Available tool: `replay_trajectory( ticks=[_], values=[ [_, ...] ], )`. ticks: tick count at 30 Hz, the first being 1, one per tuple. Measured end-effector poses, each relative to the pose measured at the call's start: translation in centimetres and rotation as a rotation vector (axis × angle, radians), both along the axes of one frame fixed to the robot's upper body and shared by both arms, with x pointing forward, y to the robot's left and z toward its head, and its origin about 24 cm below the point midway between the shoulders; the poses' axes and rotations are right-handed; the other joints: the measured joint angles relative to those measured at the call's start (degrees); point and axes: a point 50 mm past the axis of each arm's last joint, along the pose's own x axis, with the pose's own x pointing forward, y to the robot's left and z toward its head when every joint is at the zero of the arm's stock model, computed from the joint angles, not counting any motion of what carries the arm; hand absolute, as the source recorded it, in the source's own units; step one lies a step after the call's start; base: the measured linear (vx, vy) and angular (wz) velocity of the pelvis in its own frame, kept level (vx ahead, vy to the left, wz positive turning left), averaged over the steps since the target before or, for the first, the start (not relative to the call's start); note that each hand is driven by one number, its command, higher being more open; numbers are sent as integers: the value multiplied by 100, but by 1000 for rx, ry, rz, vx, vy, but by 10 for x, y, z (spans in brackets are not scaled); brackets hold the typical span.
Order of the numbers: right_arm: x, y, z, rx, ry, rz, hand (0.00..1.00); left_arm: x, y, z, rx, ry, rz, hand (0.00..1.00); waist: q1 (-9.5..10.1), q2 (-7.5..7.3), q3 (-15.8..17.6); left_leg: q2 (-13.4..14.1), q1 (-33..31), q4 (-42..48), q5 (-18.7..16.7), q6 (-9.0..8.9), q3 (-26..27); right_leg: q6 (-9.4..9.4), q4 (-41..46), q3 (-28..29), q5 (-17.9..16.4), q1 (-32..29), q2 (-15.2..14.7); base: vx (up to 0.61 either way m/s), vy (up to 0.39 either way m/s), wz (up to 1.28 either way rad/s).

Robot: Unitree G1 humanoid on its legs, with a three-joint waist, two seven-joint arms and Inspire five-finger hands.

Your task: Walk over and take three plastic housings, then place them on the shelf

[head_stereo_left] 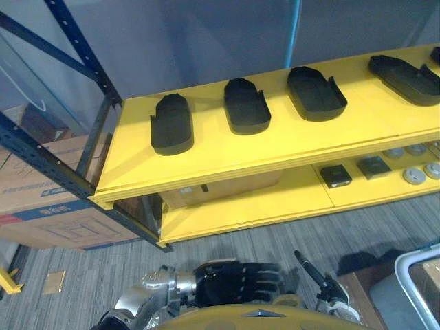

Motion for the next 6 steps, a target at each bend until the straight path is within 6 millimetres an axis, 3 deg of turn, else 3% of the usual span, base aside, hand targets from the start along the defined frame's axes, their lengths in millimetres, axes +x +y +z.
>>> replay_trajectory(
  ticks=[2,6],
  values=[
    [-1,4,-2,15,24,22,100,-11,16,-25,146,78,141,100,51,-38,-47,-2,-84,-1,13,18,-87,7,-30,-88,5,0,1,-11,-7,23],
    [-13,12,-10,68,105,18,100,-19,46,-53,341,114,483,100,286,-177,-113,-4,-107,-2,39,-17,-205,11,-59,-206,8,83,7,8,-4,15]
  ],
)
